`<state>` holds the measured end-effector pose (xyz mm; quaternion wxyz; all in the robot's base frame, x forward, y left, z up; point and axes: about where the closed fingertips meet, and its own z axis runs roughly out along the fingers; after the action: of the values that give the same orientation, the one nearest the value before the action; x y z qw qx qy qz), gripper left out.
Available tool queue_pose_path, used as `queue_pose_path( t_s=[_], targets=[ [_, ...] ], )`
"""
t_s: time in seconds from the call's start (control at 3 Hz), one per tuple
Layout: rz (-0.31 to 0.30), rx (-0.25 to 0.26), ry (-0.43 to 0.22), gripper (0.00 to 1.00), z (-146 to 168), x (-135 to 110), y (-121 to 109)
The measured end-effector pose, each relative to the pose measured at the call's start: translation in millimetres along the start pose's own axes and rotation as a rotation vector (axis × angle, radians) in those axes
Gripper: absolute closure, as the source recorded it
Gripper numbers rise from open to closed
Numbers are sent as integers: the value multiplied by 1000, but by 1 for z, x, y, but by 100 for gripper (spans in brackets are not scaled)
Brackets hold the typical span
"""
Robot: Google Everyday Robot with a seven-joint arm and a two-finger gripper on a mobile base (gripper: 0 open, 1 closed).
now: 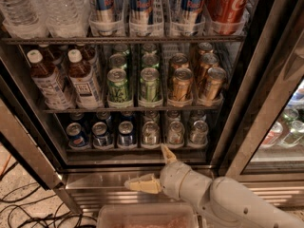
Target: Pick pepsi can from bottom shelf of fridge
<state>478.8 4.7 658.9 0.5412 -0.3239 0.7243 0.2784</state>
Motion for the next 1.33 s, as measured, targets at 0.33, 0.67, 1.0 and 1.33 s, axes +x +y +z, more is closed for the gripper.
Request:
queue_pose_path(
  t_s=[0.33,0.67,1.0,1.33],
  targets=[
    [52,41,-78,0,12,5,7],
    [50,75,-100,0,32,7,11],
    [17,91,-91,0,57,8,12],
    [5,99,-69,0,77,13,6]
  ],
)
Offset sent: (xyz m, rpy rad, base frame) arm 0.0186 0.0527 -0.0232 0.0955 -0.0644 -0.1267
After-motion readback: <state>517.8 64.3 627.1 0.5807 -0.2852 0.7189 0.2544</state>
